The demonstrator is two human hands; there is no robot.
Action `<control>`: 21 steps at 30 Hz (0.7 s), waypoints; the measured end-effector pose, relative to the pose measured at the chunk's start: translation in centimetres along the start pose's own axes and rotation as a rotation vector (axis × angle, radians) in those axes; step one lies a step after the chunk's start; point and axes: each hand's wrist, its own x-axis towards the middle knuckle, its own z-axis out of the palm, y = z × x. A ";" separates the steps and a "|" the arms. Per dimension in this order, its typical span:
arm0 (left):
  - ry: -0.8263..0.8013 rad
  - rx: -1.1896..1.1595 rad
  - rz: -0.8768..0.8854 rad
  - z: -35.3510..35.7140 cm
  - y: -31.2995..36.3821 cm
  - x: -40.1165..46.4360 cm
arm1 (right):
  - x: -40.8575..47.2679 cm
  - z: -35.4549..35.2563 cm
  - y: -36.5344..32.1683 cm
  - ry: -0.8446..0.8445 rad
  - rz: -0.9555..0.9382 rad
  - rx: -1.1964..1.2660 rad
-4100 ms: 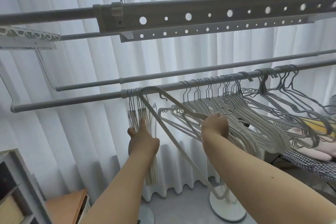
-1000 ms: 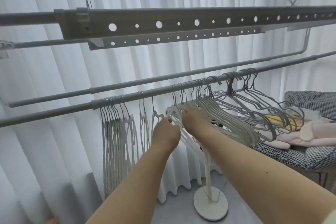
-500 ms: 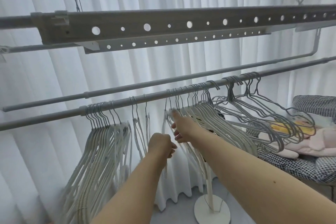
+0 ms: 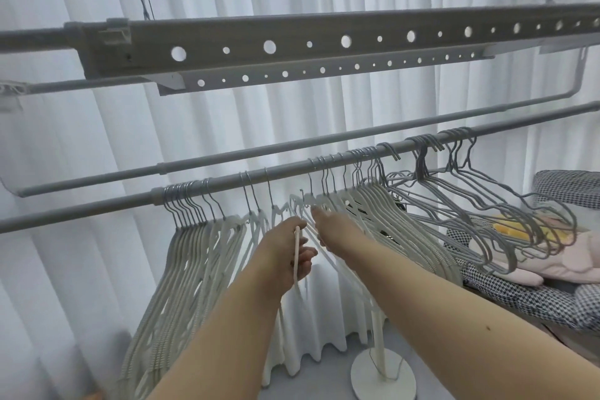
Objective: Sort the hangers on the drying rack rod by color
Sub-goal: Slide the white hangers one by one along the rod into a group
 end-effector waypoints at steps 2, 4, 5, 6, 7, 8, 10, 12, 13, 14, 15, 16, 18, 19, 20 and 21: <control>-0.020 -0.015 -0.021 -0.6 0.4 -1.9 | 0.1 0.1 0.2 0.000 0.004 -0.001; -0.055 -0.007 -0.022 -1.1 0.9 -3.9 | -0.3 0.3 0.1 -0.018 0.010 0.022; -0.072 0.007 -0.018 -1.3 1.2 -4.8 | -0.4 0.5 0.0 -0.043 -0.002 0.063; -0.090 0.033 -0.014 -1.4 1.5 -5.7 | -0.4 0.7 0.0 -0.073 -0.010 0.136; -0.109 0.065 -0.010 -1.5 1.7 -6.4 | -0.6 0.9 -0.2 -0.086 -0.016 0.218; -0.127 0.099 -0.005 -1.6 1.8 -7.1 | -0.8 1.0 -0.3 -0.095 -0.016 0.289; -0.135 0.165 0.039 -1.9 1.8 -7.6 | -1.2 1.1 -0.4 -0.082 -0.019 0.392; -0.040 0.200 0.182 -2.3 1.8 -7.0 | -1.6 1.1 -0.3 -0.039 -0.023 0.479; 0.035 0.192 0.269 -2.6 1.7 -6.3 | -1.7 1.0 -0.3 -0.002 -0.019 0.507; 0.113 0.188 0.341 -2.8 1.7 -5.7 | -1.8 0.9 -0.2 0.040 -0.010 0.505; 0.191 0.233 0.409 -3.1 1.4 -4.8 | -1.9 0.7 -0.1 0.083 0.006 0.498; 0.274 0.350 0.479 -3.4 0.9 -4.0 | -1.9 0.5 -0.1 0.116 0.024 0.501; 0.357 0.629 0.598 -3.7 -0.3 -2.3 | -2.2 0.1 -0.1 0.159 0.064 0.532; 0.359 0.724 0.609 -3.7 -1.0 -1.8 | -2.4 -0.1 0.0 0.177 0.080 0.541; 0.362 0.797 0.591 -3.7 -1.5 -1.2 | -2.5 -0.2 0.1 0.193 0.092 0.539; 0.390 0.886 0.560 -3.6 -1.9 -0.7 | -2.7 -0.4 0.1 0.217 0.099 0.532</control>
